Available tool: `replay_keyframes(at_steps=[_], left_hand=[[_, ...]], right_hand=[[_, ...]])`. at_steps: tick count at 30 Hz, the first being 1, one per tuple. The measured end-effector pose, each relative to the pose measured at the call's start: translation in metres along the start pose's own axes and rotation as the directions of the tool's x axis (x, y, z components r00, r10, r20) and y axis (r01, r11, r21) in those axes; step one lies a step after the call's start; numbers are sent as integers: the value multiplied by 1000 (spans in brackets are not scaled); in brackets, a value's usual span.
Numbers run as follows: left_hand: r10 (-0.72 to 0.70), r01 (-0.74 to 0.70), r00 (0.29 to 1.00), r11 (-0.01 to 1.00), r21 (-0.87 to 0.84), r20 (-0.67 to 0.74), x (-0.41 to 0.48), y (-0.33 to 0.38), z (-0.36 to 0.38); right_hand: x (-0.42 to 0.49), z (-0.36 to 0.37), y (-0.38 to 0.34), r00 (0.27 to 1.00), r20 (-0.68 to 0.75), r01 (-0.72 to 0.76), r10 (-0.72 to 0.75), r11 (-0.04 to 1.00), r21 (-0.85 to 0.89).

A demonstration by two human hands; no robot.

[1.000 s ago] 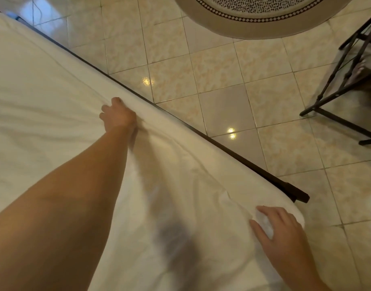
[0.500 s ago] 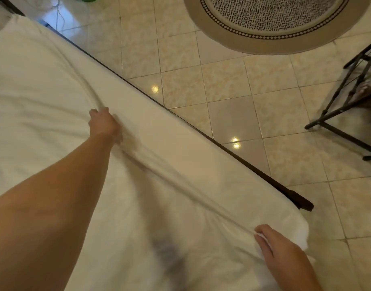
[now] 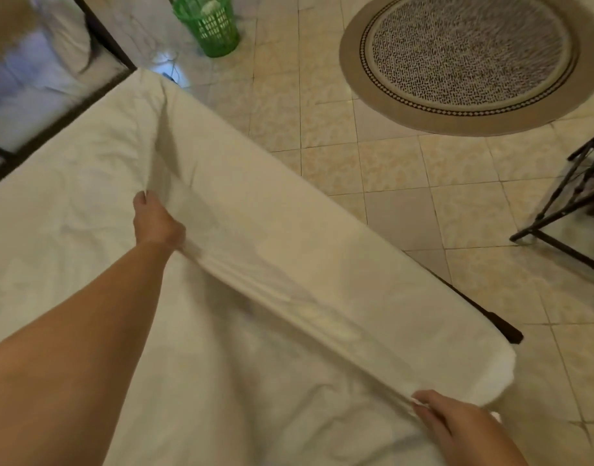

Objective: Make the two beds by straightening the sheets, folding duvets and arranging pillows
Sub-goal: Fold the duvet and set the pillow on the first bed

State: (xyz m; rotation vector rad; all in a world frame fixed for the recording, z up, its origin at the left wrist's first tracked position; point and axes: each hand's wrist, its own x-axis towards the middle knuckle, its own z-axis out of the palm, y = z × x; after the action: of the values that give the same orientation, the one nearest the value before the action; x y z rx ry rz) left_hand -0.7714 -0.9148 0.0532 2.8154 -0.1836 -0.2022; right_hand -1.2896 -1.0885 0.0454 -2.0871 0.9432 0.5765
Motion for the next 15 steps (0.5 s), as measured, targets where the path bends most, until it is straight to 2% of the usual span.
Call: replay_keyframes(at_steps=[5,7,9,11,13,15], left_hand=[[-36,32,998,997,-75,-53,-47,-62,-51],[-111,88,988,976,-199,-109,-67,-87,-70],[-274,219,958,894,-391,-89,-81,-113,-86],[-408,350,913,755,-554,20,-88,-143,-99],[-477,428,872,627,-651,113,-96,-168,-110],[-508,453,849,561,-693,144,-109,-187,-120]], right_hand=[[-46,52,-7,998,-60,13,-13,1000,-3],[-65,75,-10,993,-114,24,-24,1000,2],[-85,95,-17,990,-137,26,-23,999,23],[-101,117,-20,987,-159,38,-33,999,25],[-114,138,-22,983,-177,52,-43,998,47],[-128,157,-29,981,-185,70,-55,995,77]])
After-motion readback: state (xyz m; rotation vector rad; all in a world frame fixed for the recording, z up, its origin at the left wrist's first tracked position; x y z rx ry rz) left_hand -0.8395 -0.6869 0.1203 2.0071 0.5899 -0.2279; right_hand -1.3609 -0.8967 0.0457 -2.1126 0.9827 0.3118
